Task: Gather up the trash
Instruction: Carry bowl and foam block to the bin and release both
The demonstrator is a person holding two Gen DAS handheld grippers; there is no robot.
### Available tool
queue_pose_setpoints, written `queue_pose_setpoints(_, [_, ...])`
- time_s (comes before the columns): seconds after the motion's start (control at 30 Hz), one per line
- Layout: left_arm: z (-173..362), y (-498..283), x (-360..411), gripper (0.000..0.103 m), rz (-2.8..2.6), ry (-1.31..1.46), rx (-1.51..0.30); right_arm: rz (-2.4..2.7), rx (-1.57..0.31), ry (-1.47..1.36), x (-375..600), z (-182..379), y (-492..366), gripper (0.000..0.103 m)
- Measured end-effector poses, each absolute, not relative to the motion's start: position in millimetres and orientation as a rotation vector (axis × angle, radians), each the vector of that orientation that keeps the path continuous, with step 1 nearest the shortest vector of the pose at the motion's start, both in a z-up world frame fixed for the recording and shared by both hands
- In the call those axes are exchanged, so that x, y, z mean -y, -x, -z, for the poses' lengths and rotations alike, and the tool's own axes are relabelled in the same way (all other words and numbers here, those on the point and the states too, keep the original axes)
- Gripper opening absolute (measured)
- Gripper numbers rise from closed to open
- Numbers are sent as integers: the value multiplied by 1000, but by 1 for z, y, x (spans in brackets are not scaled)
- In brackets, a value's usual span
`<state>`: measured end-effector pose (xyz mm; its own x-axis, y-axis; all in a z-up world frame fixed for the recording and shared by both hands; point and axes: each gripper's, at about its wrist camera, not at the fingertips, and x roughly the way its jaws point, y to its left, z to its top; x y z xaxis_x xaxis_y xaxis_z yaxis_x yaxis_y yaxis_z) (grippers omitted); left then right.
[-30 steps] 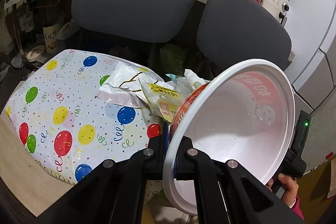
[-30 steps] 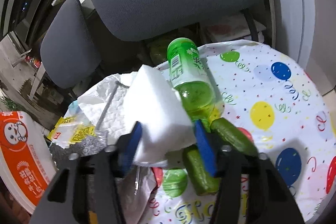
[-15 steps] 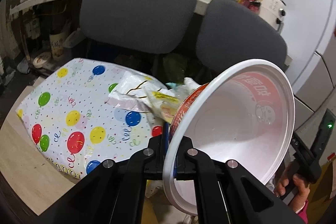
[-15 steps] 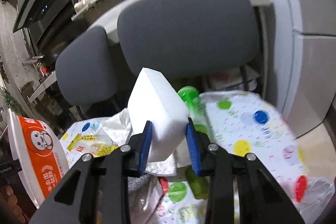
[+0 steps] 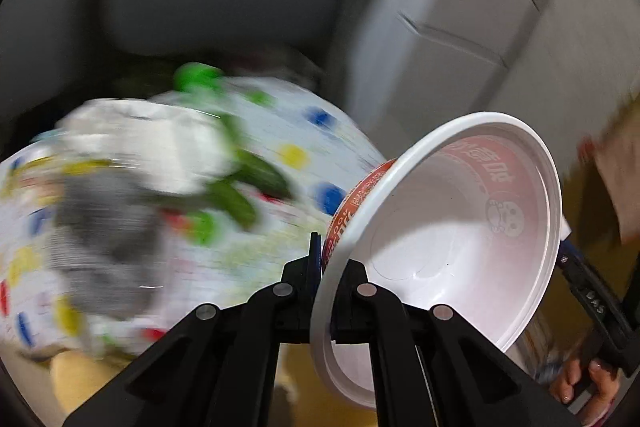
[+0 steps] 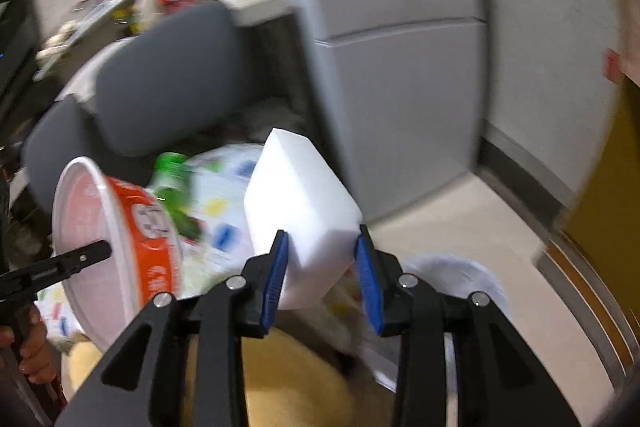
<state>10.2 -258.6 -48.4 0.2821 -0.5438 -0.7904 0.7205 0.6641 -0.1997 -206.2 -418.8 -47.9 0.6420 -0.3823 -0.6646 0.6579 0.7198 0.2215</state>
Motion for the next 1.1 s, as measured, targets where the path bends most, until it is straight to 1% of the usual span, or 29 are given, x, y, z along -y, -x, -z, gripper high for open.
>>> queue_pose_setpoints(0.17, [105,42,345,3,942,-406,-1022,774,-705,-519,443,83,263,35])
queue_pose_setpoints(0.27, [134,64,376,3,960,-487,-1033,841,-749,-565,460,110,286,35])
queue_pose_setpoints(0.43, [180,84,414,3,947,-554,-1062,913,-825,-650,480,158,307,35])
queue_pose_setpoints(0.5, [191,90,425,3,958,-572,-1068,924,-862,-682,486,177,312,35])
queue_pose_setpoints(0.7, [220,102,451,3,983,-643,-1087,958,-897,-728,498,201,321,36])
queue_pose_setpoints(0.73, [223,100,455,5,981,-653,-1095,965,-894,-735,503,203,322,37])
queue_pose_setpoints(0.77, [228,101,461,9,979,-666,-1101,971,-891,-741,506,206,321,39])
queue_pose_setpoints(0.8, [232,102,469,11,981,-673,-1101,976,-890,-746,511,209,320,40])
queue_pose_setpoints(0.83, [234,103,474,14,985,-681,-1095,976,-889,-751,515,211,319,40])
queue_pose_setpoints(0.9, [237,105,484,25,1001,-707,-1068,976,-889,-764,524,215,316,46])
queue_pose_setpoints(0.93, [237,108,489,33,1014,-724,-1048,980,-890,-768,526,215,315,49])
queue_pose_setpoints(0.97, [235,112,492,37,1019,-738,-1024,982,-887,-776,528,214,315,53])
queue_pose_setpoints(1.0, [234,117,495,38,1021,-748,-1005,982,-879,-783,529,212,316,55])
queue_pose_setpoints(1.03, [233,120,497,41,1034,-750,-995,984,-863,-787,530,210,317,61])
queue_pose_setpoints(1.1, [226,124,493,45,1082,-729,-986,990,-850,-769,527,202,319,62])
